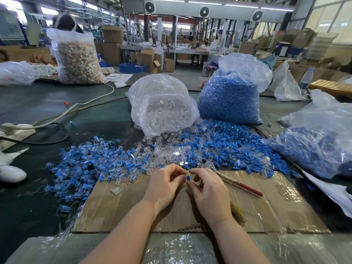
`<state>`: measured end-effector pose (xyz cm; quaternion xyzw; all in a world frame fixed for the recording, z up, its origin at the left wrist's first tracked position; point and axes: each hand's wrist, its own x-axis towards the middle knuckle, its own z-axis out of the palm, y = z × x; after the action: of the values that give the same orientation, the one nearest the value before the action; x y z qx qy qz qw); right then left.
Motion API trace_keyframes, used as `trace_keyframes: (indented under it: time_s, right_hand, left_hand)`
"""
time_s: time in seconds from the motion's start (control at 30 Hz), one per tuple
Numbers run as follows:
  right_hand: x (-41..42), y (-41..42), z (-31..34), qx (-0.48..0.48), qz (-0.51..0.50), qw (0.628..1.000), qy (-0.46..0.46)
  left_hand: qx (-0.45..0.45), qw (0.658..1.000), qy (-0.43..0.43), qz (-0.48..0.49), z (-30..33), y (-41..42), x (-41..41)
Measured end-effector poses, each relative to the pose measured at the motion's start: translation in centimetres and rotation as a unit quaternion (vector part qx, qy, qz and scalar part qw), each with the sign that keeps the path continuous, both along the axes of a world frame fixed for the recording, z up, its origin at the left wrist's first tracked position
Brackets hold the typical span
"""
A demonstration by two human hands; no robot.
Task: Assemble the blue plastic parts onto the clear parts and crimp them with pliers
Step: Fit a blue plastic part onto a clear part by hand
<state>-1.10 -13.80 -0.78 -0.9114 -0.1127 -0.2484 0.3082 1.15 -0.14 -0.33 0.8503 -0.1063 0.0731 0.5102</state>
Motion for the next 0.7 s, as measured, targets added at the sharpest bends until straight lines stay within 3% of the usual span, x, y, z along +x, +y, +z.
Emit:
trace_keyframes:
  time_s: [0.7]
  right_hand:
    - [0.08,0.02,-0.14,-0.016,-0.007,1.000,-0.020]
  left_hand:
    - [0.001,1.000,0.004,-0.008,0.18,0.02,-0.11]
